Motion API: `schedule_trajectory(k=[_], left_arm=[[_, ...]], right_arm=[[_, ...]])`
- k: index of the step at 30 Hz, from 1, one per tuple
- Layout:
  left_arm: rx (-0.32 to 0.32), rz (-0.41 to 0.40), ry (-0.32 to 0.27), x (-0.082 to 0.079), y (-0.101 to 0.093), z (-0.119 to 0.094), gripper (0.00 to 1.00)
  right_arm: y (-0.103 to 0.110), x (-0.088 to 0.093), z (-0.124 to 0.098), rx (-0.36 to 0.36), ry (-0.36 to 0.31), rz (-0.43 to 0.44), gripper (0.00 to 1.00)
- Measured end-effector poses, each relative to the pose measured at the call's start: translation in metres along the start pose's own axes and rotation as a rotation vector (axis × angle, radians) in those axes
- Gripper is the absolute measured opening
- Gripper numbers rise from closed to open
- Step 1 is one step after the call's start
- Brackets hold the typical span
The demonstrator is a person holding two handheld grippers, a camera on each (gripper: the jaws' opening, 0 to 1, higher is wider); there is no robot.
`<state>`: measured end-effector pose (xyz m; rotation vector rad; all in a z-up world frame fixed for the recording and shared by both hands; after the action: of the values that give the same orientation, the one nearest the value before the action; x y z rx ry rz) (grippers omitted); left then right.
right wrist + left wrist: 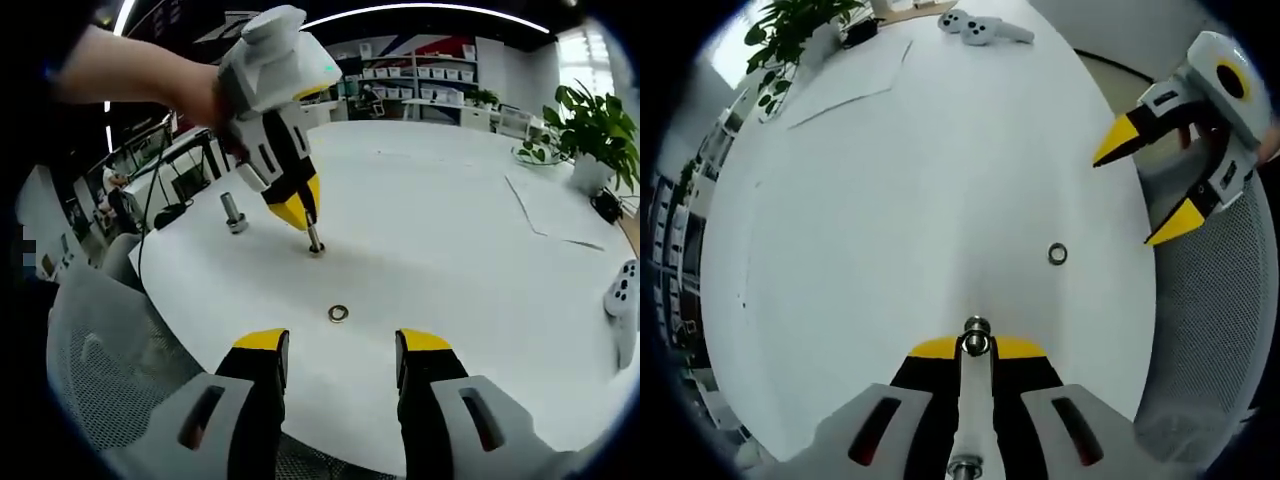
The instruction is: Place the washer onto the threaded stud by aligning its center hole with the stud, sliding it down to the base, and recovering from edge contact or off-axis alignment until the washer reaches the visible bottom stop.
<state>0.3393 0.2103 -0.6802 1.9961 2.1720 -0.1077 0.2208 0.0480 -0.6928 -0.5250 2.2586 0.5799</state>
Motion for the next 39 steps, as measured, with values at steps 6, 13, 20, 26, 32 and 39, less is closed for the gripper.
schedule_trajectory(k=[6,13,20,26,32,39], left_arm=[[0.013,-0.004,0.020,0.004,-0.001,0.009,0.08],[0.027,-0.002,0.044,0.010,-0.002,0.017,0.08],[0.036,-0.015,0.063,0.017,-0.004,0.022,0.08],[0.034,-0.020,0.068,0.020,-0.003,0.023,0.08],[0.035,-0.041,0.055,0.022,-0.002,0.023,0.09],[0.030,-0.046,0.031,0.022,-0.002,0.022,0.09]], right_arm=[[0.000,0.000,0.000,0.002,-0.001,0.001,0.45],[0.000,0.000,0.000,0.002,0.000,0.002,0.45],[0.000,0.000,0.000,0.001,0.001,0.001,0.45],[0.000,0.000,0.001,0.000,0.001,0.000,0.45],[0.000,0.000,0.001,0.000,0.004,-0.001,0.45],[0.000,0.000,0.001,-0.001,0.005,-0.002,0.45]])
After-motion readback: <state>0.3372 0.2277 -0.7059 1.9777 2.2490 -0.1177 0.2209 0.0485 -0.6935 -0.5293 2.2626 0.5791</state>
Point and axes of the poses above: the point that each gripper's makers call its tool centre point, and the gripper's own axes: z roughly forward along the fingers, y roughly to its left, x roughly out of its underside, the point moved 8 cm from there along -z, roughly backward along the fingers, and after that the axes turned 9 degrees about z, right-handed, at the moved point
